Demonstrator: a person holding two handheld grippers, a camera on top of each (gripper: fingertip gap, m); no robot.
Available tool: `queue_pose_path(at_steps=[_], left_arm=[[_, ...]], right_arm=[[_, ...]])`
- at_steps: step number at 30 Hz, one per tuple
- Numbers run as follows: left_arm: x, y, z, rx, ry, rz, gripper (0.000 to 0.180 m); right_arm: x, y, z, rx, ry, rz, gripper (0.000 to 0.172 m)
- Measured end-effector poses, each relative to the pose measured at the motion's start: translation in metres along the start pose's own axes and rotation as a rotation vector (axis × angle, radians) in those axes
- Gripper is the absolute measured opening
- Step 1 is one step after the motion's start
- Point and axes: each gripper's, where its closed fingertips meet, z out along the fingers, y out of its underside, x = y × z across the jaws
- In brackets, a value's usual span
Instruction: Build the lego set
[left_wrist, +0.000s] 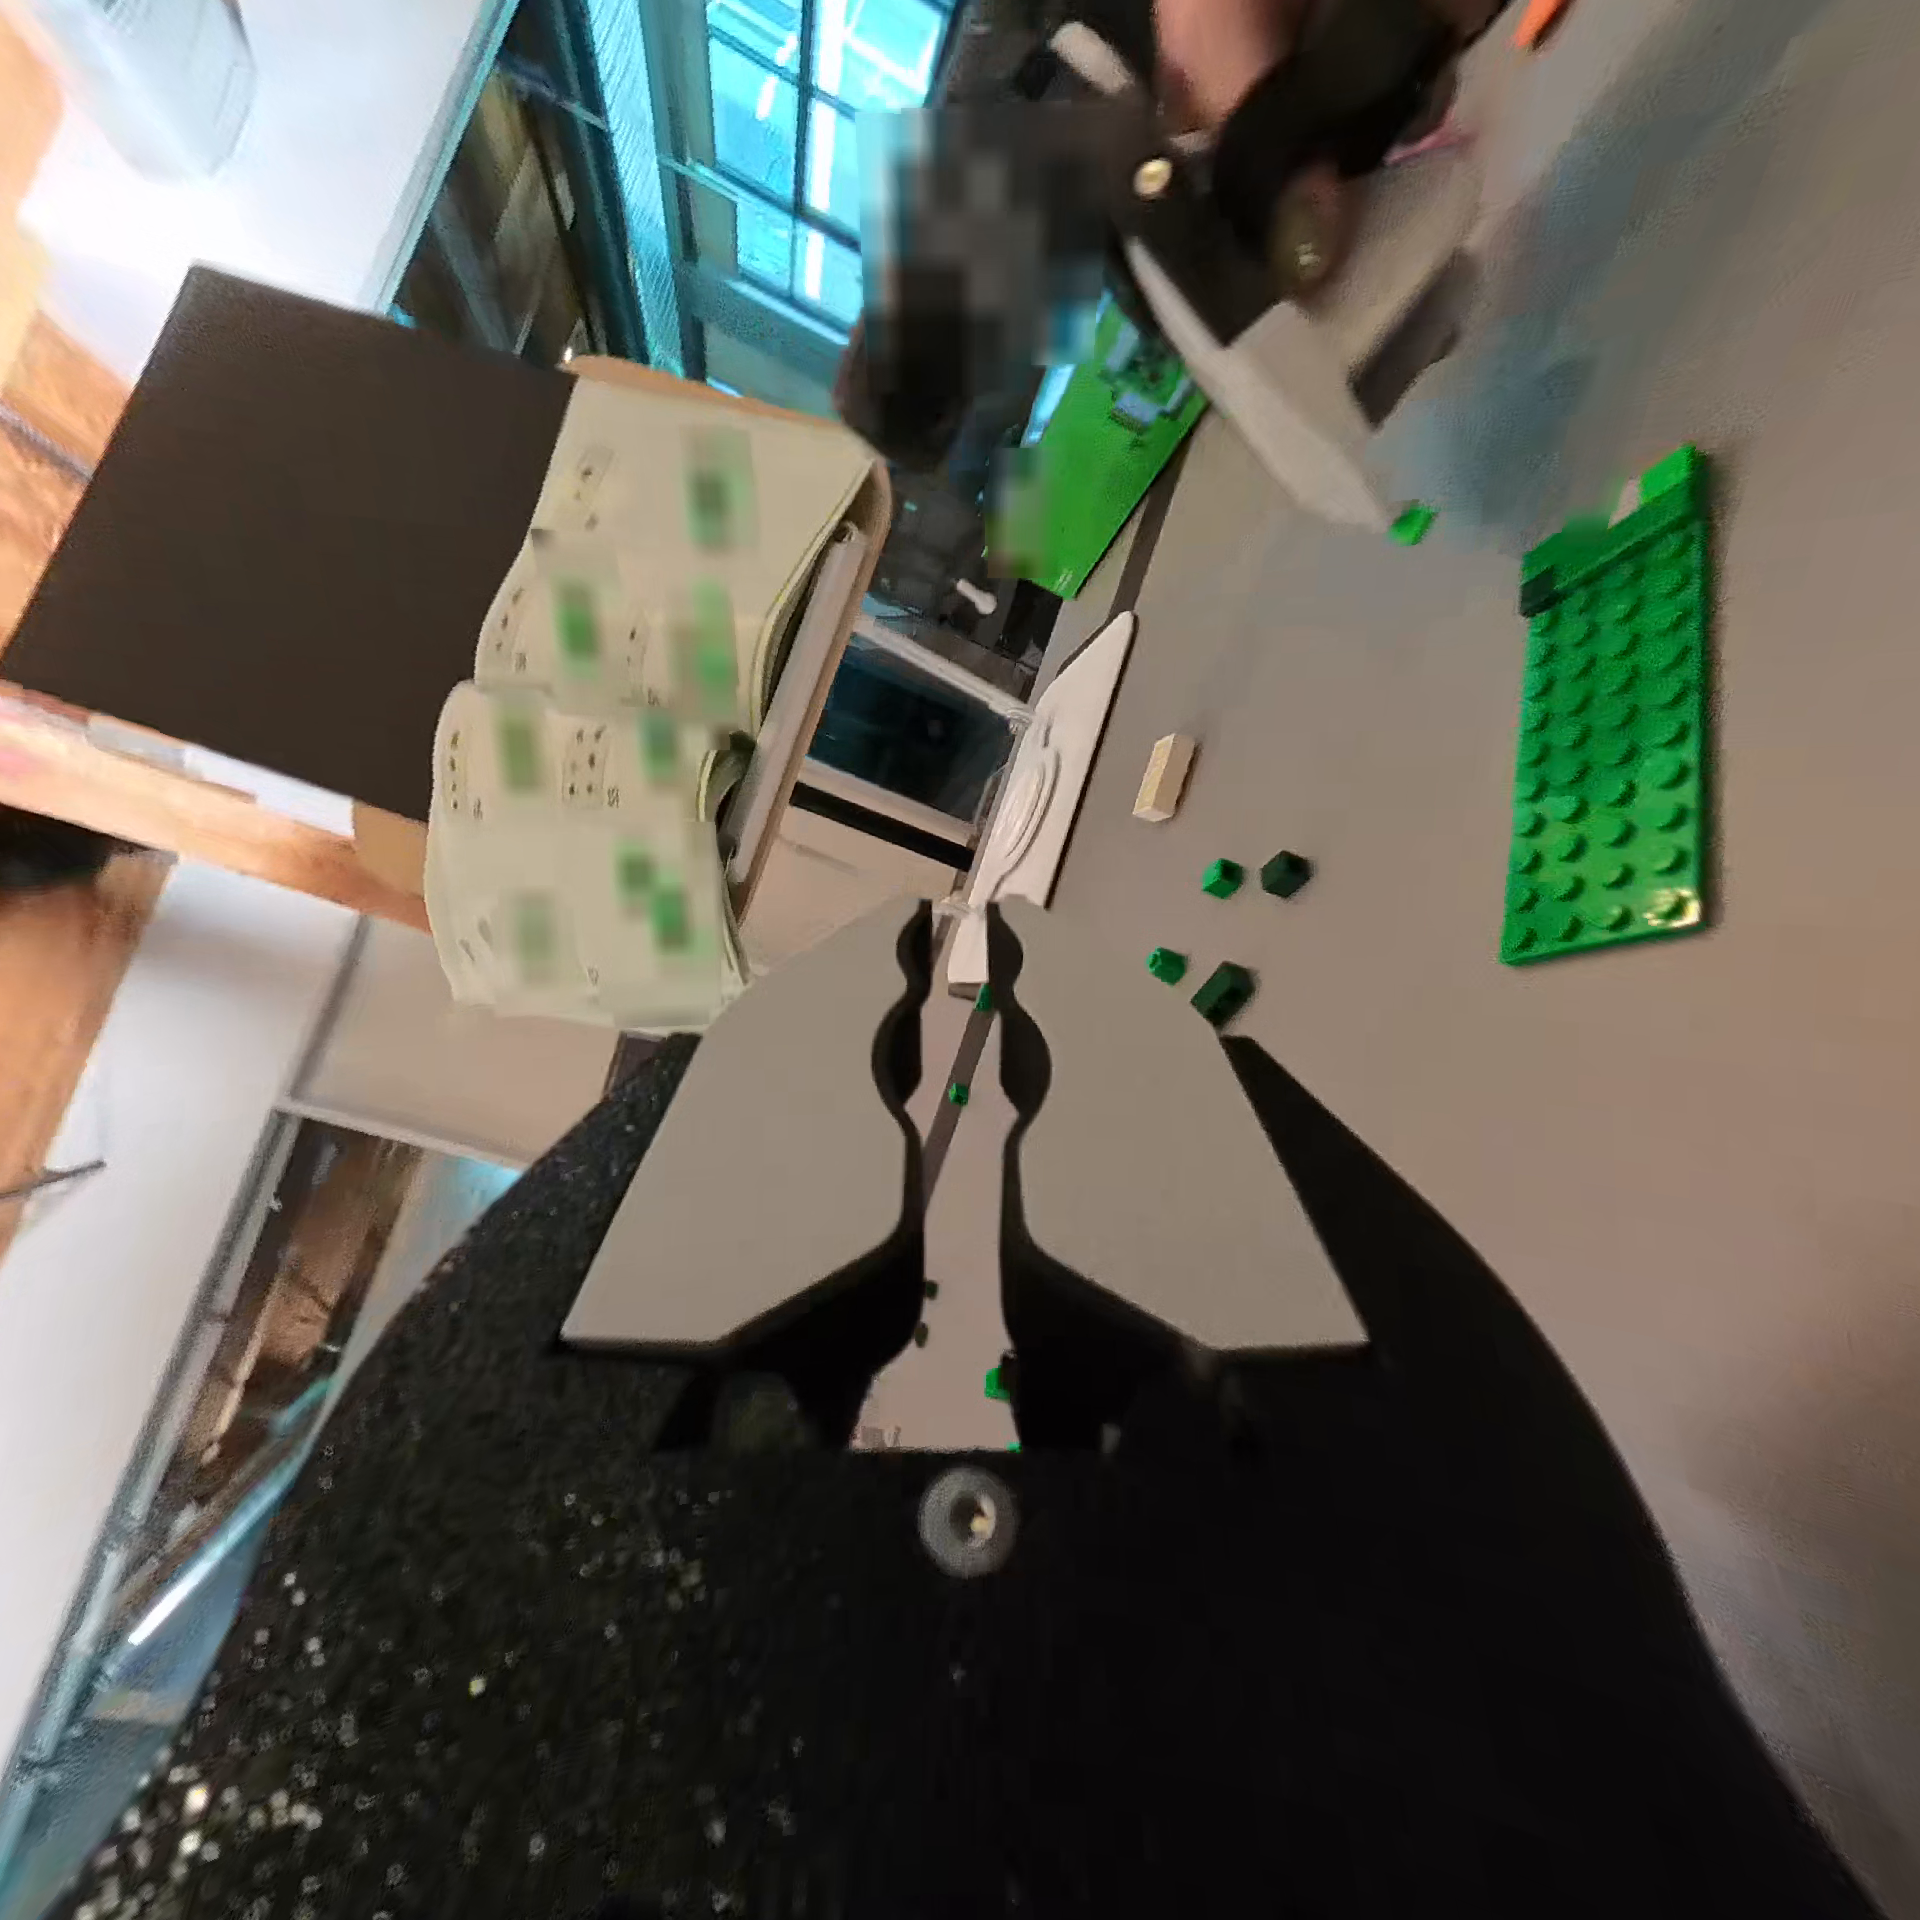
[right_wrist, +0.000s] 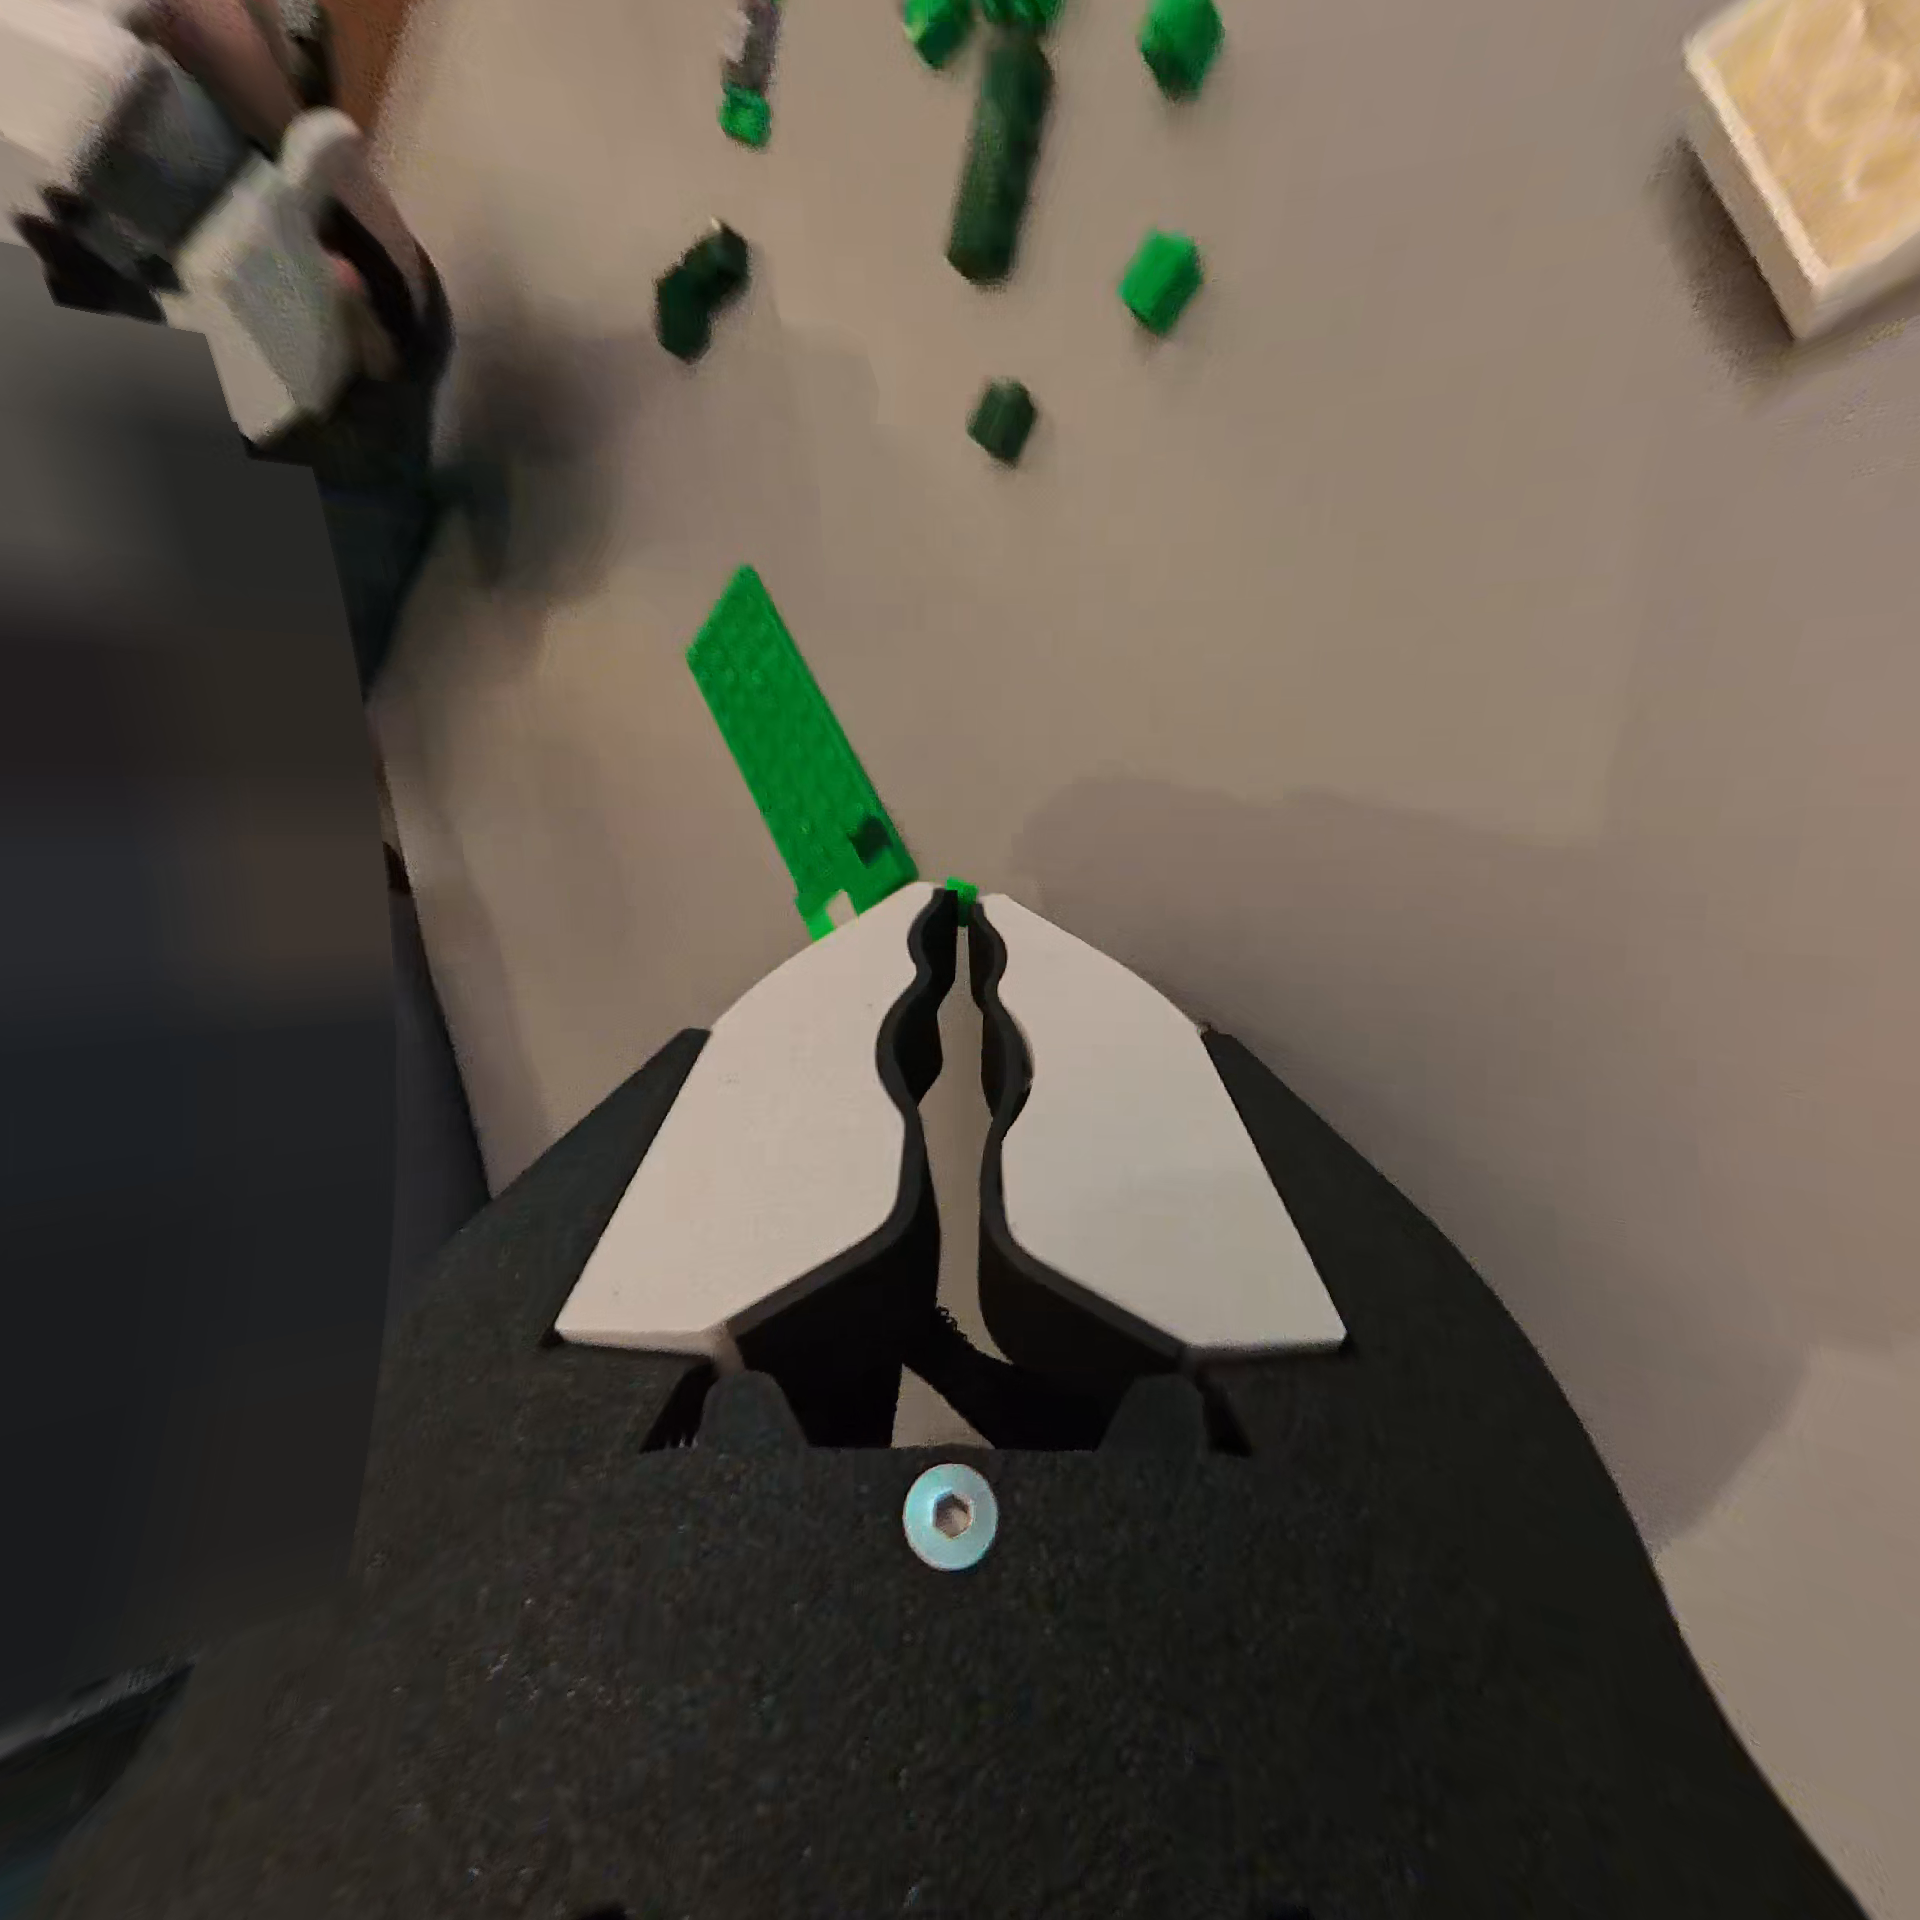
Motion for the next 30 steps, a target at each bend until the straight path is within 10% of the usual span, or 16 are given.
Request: queue_pose_path(at_steps=[23,30], left_arm=[[-0.043,0.064,-0.013,-0.113,-0.118,-0.38,0.007],[-0.072,0.1,-0.033,-0.205,-0.304,-0.496,0.004]], right_arm=[[0.018,0.022,-0.009,-0.269,0.114,-0.198,0.016],[0.01,-0.039,-0.023,-0.019,0.338,-0.478,0.016]])
